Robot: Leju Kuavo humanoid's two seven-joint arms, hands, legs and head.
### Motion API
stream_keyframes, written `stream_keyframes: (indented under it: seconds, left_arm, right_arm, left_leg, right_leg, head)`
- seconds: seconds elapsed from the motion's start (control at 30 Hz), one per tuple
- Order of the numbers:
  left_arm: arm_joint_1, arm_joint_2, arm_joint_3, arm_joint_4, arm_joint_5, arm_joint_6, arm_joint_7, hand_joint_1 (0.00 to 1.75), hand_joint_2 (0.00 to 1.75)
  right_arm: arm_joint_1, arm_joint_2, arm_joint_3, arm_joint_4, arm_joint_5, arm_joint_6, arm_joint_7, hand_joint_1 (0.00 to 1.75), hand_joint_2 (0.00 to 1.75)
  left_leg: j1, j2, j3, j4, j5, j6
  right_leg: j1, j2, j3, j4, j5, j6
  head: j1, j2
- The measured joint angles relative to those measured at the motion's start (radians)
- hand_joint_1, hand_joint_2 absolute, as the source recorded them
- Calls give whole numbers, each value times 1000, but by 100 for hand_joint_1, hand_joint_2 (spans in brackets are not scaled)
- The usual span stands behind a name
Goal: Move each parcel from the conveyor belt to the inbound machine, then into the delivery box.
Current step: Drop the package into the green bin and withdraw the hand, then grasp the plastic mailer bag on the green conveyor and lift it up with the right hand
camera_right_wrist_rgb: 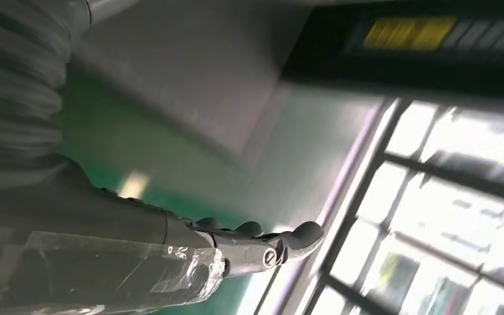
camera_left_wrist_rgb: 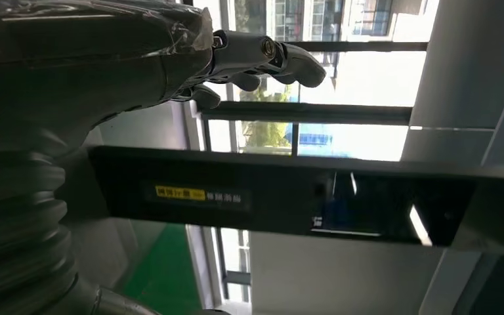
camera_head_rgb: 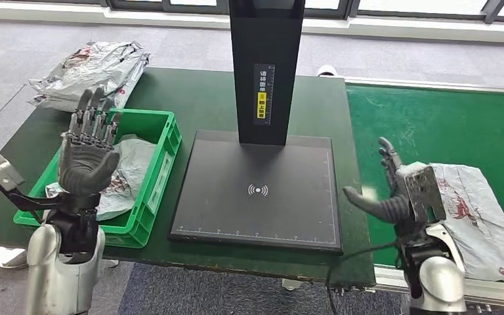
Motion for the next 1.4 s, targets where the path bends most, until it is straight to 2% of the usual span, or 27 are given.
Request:
stream_keyframes:
  seconds: [0.1, 0.17, 0.33, 0.43, 0.57, 0.8, 1.2, 1.4]
  left_arm:
    - [55, -22, -65, -19, -17, -16, -8, 0, 175]
    - [76, -31, -91, -20, -13, -27, -16, 0, 175]
    - [131, -43, -135, -22, 22, -56, -37, 0, 175]
    - [151, -44, -148, -22, 42, -65, -41, 0, 175]
    - [166, -44, -161, -12, 81, -71, -29, 0, 175]
    - [186, -41, -162, 13, 113, -65, -18, 0, 175]
    - [210, -38, -161, 20, 139, -55, -12, 0, 175]
    - [235, -40, -147, 17, 168, -49, -4, 0, 175]
  right_arm:
    - [-118, -54, -30, 116, 208, -79, 98, 0, 175]
    - [-174, -97, -35, 189, 295, -109, 132, 0, 175]
    - [-328, -226, -26, 467, 488, -117, 200, 0, 175]
    - [-391, -276, -4, 606, 551, -88, 223, 0, 175]
    - [-433, -310, 29, 755, 581, -59, 233, 0, 175]
    - [-420, -330, 47, 870, 554, -41, 248, 0, 175]
    - [-342, -342, 47, 911, 492, -43, 246, 0, 175]
    - [-224, -337, 21, 850, 427, -44, 250, 0, 175]
  left_leg:
    - [-1, -1, -1, 1, 1, 1]
    - [-1, -1, -2, 2, 1, 2]
    - [-3, -4, -4, 2, 2, 4]
    - [-3, -6, -5, 2, 3, 5]
    - [-2, -7, -6, 2, 3, 5]
    - [-2, -7, -6, 2, 3, 5]
    - [-2, -7, -7, 2, 3, 5]
    - [-2, -9, -8, 2, 3, 4]
  right_leg:
    - [-1, 0, 0, 0, 1, 2]
    - [-1, -1, 0, 0, 2, 3]
    - [-2, -4, -1, -1, 3, 4]
    - [-2, -6, -1, -1, 3, 4]
    - [-2, -7, -2, -1, 3, 4]
    - [-2, -7, -2, 0, 3, 4]
    - [-2, -7, -3, -1, 3, 4]
    - [-2, -8, -4, -1, 2, 4]
  head:
    - [0, 0]
    - [0, 0]
    - [0, 0]
    - [1, 0]
    - [1, 0]
    - [1, 0]
    - [1, 0]
    - [1, 0]
